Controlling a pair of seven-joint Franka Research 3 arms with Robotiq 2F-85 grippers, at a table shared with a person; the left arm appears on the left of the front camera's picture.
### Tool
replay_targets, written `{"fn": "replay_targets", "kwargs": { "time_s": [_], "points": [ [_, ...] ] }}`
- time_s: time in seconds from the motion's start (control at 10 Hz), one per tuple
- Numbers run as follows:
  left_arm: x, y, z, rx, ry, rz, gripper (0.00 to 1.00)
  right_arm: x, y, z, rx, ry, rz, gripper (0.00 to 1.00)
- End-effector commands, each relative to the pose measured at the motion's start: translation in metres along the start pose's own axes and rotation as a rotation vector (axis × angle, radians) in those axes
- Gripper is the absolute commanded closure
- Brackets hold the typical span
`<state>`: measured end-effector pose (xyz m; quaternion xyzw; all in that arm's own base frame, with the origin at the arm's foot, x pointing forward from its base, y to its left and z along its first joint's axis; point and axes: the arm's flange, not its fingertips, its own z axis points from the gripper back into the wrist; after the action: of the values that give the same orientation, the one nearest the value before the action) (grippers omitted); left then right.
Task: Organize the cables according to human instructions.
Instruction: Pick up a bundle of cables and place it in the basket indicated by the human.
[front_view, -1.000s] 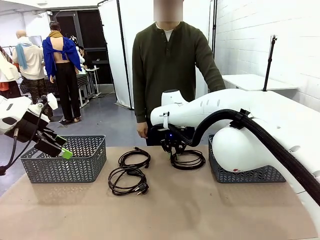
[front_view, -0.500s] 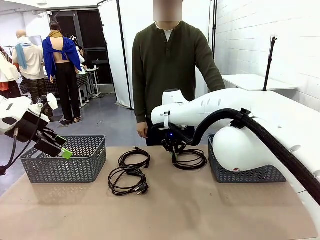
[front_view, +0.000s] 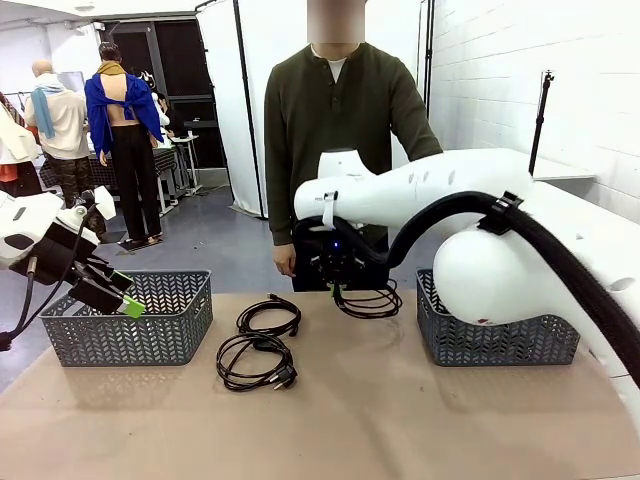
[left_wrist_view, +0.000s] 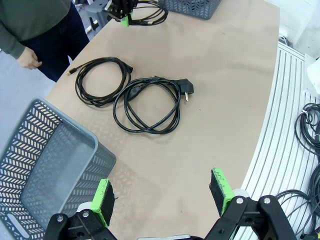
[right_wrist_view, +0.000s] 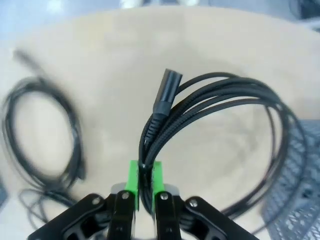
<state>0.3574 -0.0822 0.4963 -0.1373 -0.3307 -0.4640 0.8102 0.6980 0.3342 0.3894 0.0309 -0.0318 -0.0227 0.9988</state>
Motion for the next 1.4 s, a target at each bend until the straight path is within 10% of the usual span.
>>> {"fn": "replay_targets", "kwargs": {
  "time_s": [0.0,0.6,1.3],
  "points": [
    [-0.002,0.004,0.000,-0.013,-0.009,-0.008,0.00,-0.026,-0.013,0.019,-0.011,0.098,0.243,1.00],
    [-0.002,0.004,0.000,-0.013,-0.009,-0.008,0.00,-0.085,-0.057,0.091,-0.069,0.081,0.863,1.00],
    [-0.002,0.004,0.000,-0.013,-0.009,-0.008,0.00,-0.070,-0.047,0.101,-0.072,0.102,0.856,1.00]
  ]
}}
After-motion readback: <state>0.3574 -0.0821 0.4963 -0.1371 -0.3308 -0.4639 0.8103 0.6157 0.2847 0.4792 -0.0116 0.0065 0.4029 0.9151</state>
